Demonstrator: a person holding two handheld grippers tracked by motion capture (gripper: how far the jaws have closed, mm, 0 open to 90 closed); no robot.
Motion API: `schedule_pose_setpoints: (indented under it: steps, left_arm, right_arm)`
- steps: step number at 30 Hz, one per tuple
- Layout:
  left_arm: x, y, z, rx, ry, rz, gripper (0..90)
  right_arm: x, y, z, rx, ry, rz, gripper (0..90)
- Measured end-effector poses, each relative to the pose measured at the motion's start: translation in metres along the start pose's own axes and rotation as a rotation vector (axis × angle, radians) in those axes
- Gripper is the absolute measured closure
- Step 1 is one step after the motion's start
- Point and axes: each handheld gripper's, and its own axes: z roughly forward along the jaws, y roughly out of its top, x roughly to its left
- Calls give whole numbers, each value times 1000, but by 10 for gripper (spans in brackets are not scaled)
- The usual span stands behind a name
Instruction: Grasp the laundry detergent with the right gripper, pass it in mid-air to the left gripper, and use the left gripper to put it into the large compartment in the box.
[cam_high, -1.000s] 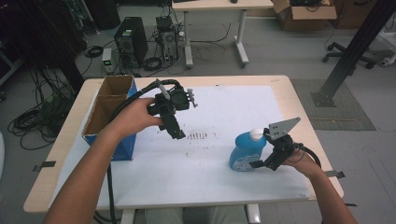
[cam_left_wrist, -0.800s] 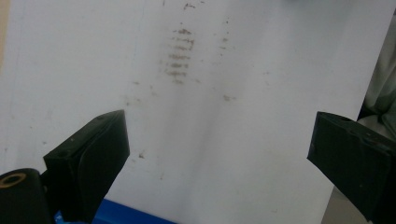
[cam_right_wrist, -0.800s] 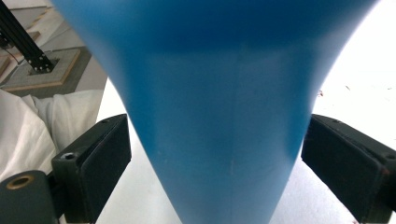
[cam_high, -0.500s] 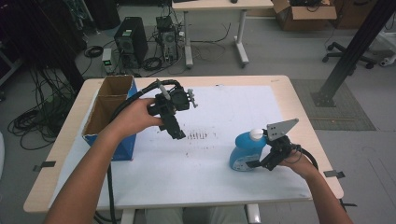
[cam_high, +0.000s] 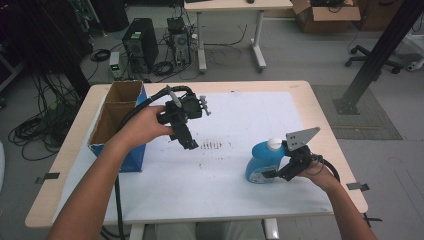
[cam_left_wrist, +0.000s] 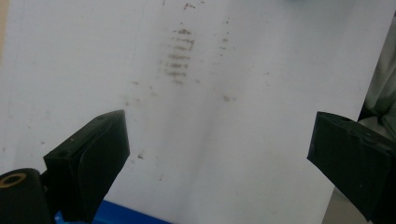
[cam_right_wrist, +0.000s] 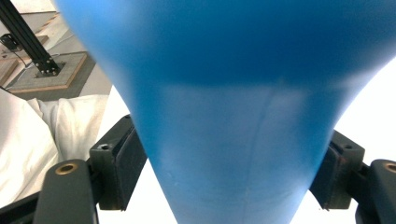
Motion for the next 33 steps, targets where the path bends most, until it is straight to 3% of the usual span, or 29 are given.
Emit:
schedule_pose_setpoints:
  steps: [29,33]
  left_arm:
    - [1,0,0,7,2,-1,58]
    - [0,0,0,5,4,0,58]
  right_arm:
    - [-3,1,-3,6,6,-33,412]
    - [-2,1,-3,4,-3,-55,428]
